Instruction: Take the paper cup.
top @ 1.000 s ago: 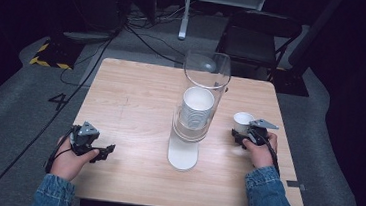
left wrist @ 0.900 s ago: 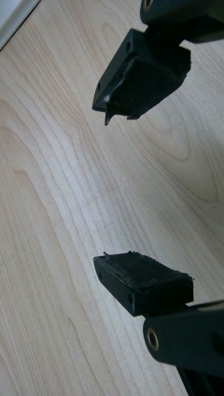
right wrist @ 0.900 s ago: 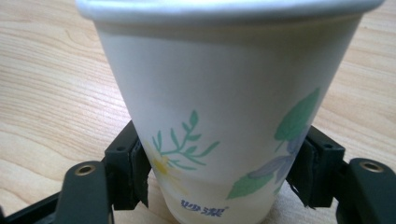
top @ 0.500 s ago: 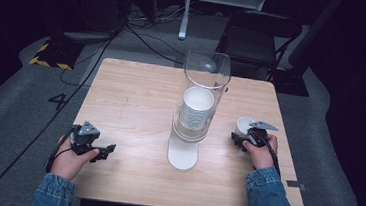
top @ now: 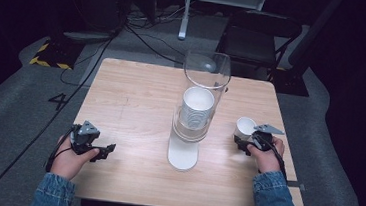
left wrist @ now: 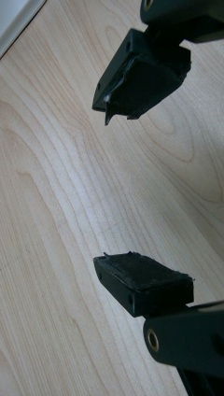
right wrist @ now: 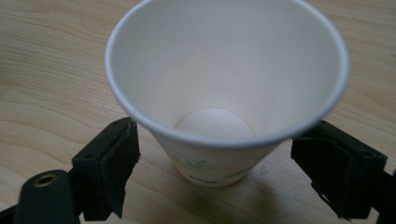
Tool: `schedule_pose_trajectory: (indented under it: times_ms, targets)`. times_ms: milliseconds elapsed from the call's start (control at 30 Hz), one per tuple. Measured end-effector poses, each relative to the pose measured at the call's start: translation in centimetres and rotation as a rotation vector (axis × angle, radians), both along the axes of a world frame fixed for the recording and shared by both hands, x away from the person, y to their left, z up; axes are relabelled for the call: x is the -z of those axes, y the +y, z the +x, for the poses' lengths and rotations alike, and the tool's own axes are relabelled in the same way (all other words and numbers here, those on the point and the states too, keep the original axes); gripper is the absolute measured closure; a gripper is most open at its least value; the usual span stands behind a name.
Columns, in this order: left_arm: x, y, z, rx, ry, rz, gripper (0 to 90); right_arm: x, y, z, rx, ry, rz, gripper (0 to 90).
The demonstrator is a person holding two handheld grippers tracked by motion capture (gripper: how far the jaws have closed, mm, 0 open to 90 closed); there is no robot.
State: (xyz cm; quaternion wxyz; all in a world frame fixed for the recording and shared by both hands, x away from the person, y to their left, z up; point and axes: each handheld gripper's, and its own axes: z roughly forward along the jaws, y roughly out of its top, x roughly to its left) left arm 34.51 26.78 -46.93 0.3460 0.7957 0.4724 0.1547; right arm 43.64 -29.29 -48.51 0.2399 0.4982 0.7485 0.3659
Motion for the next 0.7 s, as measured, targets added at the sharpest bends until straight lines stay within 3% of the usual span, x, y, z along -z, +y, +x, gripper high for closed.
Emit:
schedule_pose_trajectory:
  times_ms: [233,333,500,700]
  targets:
    - [-0.2,-0.3,-0.1,0.008,0.002,0.002,22.2,-1.9,-0.7,-2.7,-0.026,-0.052,0.046,16.3]
    - [-0.5,-0.4,-0.2,0.022,-0.005,-0.031,22.2,-2.4,-0.8,-3.7,-0.052,-0.063,0.057,16.3]
    - [-1.0,-0.2,-0.5,0.026,-0.013,-0.033,22.1,-2.9,-0.3,-5.1,-0.092,-0.058,0.081,17.1]
    - [-1.0,0.5,-0.7,-0.005,-0.018,-0.014,22.0,-3.3,1.0,-7.1,-0.156,-0.033,0.095,18.6]
